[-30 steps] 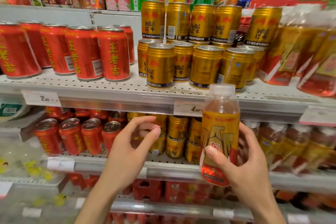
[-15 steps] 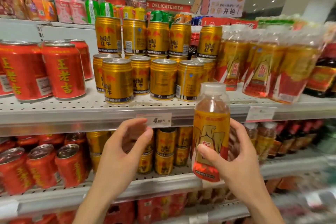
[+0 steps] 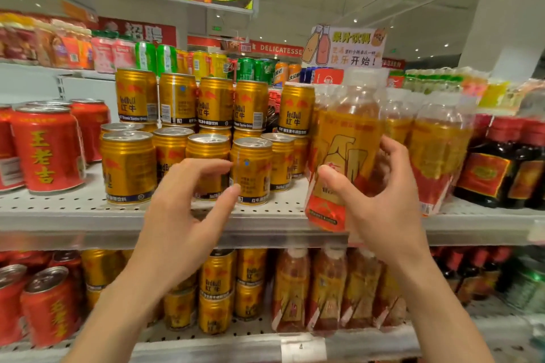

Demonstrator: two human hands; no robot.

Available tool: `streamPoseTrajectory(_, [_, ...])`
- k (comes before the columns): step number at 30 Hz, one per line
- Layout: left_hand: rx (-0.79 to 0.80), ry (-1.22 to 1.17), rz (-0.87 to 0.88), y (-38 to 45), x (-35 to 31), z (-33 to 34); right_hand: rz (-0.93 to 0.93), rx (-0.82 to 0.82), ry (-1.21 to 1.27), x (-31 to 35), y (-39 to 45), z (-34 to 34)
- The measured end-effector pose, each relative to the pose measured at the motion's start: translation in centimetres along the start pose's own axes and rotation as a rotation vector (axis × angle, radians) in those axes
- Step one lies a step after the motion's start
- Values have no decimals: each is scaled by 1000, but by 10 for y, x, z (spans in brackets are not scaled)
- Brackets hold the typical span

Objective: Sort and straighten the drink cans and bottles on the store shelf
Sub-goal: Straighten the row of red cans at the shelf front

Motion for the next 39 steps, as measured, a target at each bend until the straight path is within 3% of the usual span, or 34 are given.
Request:
streamPoseTrajectory(3, [-78, 221, 135, 27, -13, 12, -50, 52, -76, -10, 29, 4])
streamPoseTrajectory(6, [-95, 354, 149, 41, -11, 26, -32, 138, -183, -35, 37, 19])
streamPoseTrajectory(10, [-116, 453, 196, 39, -7, 43, -35, 112, -259, -54, 42, 19])
streamPoseTrajectory(19, [-131, 427, 222, 37, -6, 44, -116, 112, -331, -43, 40, 17])
streamPoseTrajectory(23, [-122, 434, 223, 37, -5, 45, -189, 20, -410, -31, 33, 16])
streamPoseTrajectory(34, [-112, 424, 221, 38, -2, 43, -119, 43, -336, -40, 29, 21])
streamPoseTrajectory(39, [-87, 277, 257, 37, 0, 35, -76, 1, -332, -37, 20, 19])
Point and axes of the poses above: each hand's wrist, its own y-axis towards the middle knuckle, its own z-axis out of the palm, x = y × z, the point moved 10 cm from there along y, towards the middle knuckle, and after that the axes turned 2 degrees about -y, right-handed, at the moved point
